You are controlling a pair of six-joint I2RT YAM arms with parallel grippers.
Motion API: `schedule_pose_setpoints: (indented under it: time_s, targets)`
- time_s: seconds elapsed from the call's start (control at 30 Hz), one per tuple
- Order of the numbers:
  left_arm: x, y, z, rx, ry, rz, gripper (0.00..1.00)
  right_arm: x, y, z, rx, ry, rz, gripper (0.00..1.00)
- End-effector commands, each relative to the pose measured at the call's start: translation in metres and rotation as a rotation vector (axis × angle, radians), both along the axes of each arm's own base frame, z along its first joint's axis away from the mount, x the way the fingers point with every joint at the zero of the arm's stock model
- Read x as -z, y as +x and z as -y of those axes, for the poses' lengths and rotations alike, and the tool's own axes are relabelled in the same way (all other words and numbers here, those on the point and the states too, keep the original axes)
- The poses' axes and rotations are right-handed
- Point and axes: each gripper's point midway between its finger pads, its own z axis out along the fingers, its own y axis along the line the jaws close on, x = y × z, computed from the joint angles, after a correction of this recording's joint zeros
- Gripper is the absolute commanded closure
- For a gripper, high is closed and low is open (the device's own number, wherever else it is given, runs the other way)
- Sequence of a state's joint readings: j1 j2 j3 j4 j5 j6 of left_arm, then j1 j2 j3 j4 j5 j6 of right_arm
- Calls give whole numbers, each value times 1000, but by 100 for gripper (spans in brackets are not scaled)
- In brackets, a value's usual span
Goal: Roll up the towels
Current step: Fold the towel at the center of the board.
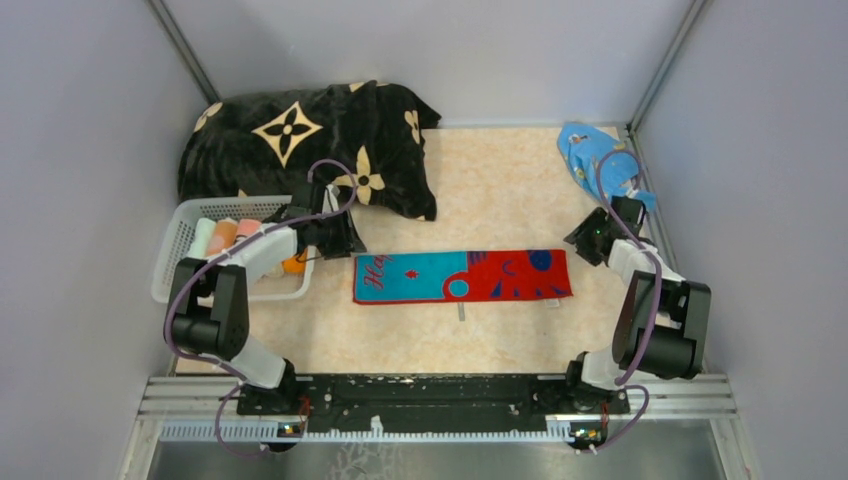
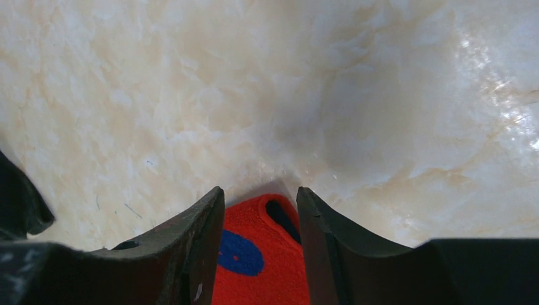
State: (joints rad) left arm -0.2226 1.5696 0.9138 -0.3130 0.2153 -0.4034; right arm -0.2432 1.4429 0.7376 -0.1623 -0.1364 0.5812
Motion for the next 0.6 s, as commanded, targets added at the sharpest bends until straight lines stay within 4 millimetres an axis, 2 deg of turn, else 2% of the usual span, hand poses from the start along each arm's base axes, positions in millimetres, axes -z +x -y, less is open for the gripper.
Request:
schedule_pose_setpoints:
  time_s: [0.0, 0.23, 0.47, 0.57]
  targets:
    - [9, -4, 0, 11, -71, -28, 47, -1, 5, -8, -26, 37, 39, 54]
    - [15, -4, 5, 24, -110, -49, 49, 12, -2, -18, -57, 91, -2, 57]
    - [12, -3, 12, 43, -149, -48, 56, 1, 1, -21, -74, 104, 17, 62]
    - [9, 0, 12, 41, -146, -38, 61, -4, 3, -20, -72, 95, 25, 65]
